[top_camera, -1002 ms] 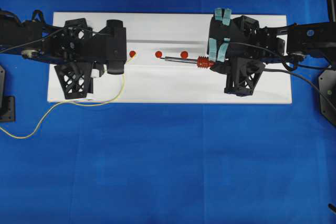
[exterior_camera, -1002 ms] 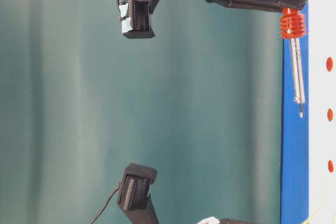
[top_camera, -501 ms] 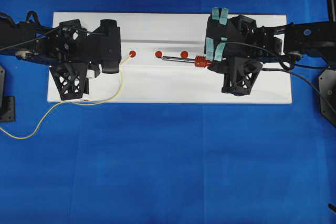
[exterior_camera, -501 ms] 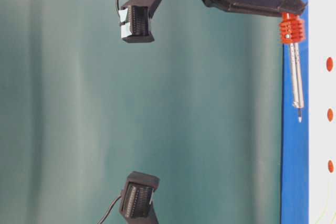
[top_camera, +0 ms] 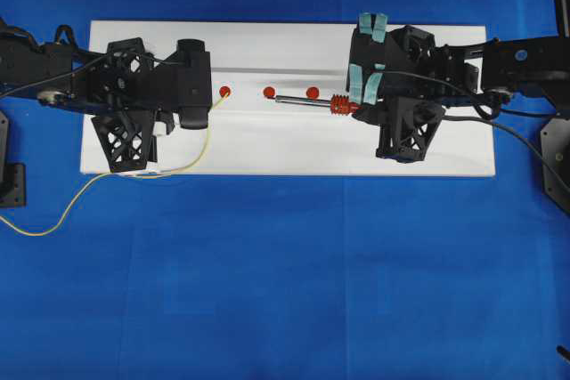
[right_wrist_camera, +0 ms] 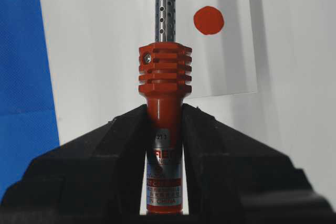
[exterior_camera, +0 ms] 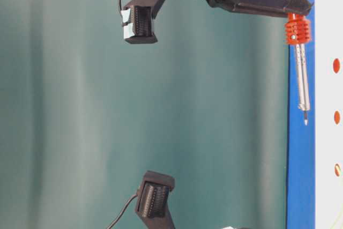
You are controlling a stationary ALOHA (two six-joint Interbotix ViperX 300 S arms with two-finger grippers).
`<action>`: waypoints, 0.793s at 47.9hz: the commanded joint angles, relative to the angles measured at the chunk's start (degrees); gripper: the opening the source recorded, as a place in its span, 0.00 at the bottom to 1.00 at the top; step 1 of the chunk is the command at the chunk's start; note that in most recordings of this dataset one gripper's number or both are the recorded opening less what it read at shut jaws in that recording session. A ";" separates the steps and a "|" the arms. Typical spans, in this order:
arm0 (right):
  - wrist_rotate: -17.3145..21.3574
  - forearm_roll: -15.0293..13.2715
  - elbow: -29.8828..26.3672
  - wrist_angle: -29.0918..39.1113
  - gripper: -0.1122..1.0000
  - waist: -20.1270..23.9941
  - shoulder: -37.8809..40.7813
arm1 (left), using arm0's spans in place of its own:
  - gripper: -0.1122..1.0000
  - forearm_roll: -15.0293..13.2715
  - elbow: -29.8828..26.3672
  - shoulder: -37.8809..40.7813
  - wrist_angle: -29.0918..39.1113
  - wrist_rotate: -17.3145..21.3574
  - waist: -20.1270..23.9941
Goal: Touch the tip of the soldering iron to the tip of the solder at the mark.
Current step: 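Move the iron tip leftward toward the solder tip near the left dot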
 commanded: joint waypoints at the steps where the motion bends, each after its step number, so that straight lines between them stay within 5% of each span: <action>1: 0.00 -0.09 -1.32 -0.53 0.16 -0.09 -0.53 | 0.11 -0.09 -0.44 -0.62 0.00 -0.18 -0.09; 21: -0.09 -0.09 -2.20 -0.26 0.16 -0.26 0.18 | 0.11 -0.09 -0.79 -0.70 1.49 -0.26 -0.09; 38: -0.09 -3.25 -11.87 4.31 0.16 -1.14 7.65 | 0.11 0.00 -0.79 -0.70 1.49 -0.44 -0.09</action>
